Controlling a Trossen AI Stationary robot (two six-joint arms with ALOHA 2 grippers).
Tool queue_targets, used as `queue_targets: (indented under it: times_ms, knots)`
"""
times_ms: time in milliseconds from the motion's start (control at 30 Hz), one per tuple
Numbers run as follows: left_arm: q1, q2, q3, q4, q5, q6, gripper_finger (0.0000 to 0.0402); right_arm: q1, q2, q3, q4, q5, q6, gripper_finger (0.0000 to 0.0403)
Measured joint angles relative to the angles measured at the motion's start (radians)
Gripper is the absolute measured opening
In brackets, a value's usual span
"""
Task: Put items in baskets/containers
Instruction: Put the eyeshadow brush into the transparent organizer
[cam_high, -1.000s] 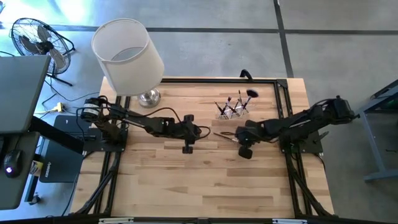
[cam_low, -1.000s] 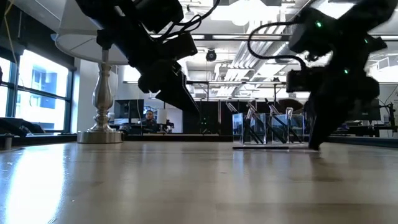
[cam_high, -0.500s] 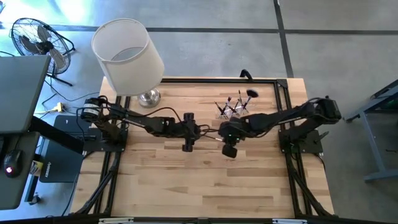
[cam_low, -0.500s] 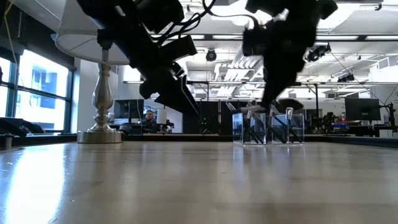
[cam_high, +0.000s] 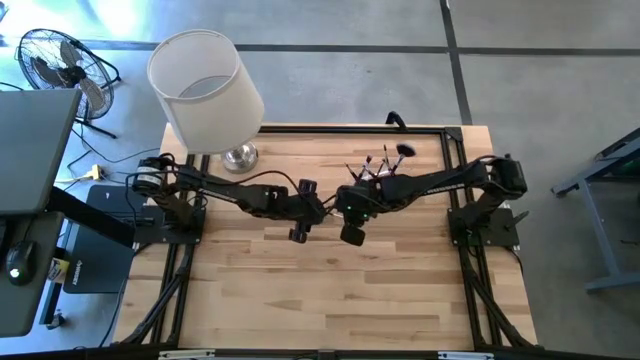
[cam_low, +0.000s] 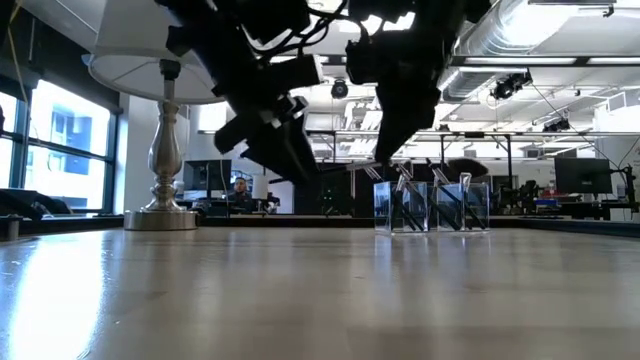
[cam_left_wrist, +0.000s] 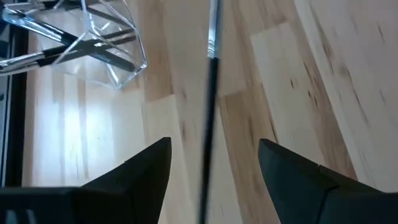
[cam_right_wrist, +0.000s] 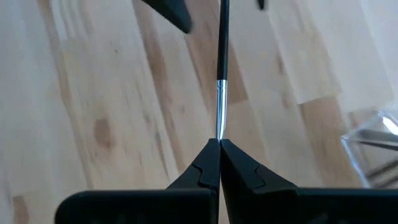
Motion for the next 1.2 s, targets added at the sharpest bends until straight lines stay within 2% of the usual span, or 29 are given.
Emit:
queue_targets:
  times_ms: [133, 233, 533, 700, 833, 1200]
  knots:
    - [0.000, 0.014, 0.000, -0.007, 0.000, 0.012, 0.0233, -0.008, -0.002, 0.025, -0.014, 0.005, -0.018, 0.0000]
    - [0.000, 0.014, 0.001, -0.001, 0.000, 0.039, 0.0211, -0.009, -0.004, 0.036, -0.021, 0.009, -0.021, 0.0000]
    - [0.000, 0.014, 0.023, -0.014, 0.008, 0.055, 0.0090, -0.020, -0.002, 0.039, -0.066, -0.028, -0.021, 0.0000]
    - [0.001, 0.052, 0.077, -0.073, 0.063, 0.027, 0.0014, -0.019, -0.002, 0.039, -0.054, -0.042, -0.018, 0.0000]
    - [0.000, 0.070, 0.108, -0.148, 0.086, -0.036, 0.0014, -0.019, -0.004, 0.039, -0.035, -0.044, -0.008, 0.0000]
    - [-0.002, 0.099, 0.122, -0.184, 0.111, -0.140, 0.0004, -0.022, -0.082, 0.036, -0.009, 0.030, 0.010, 0.0001]
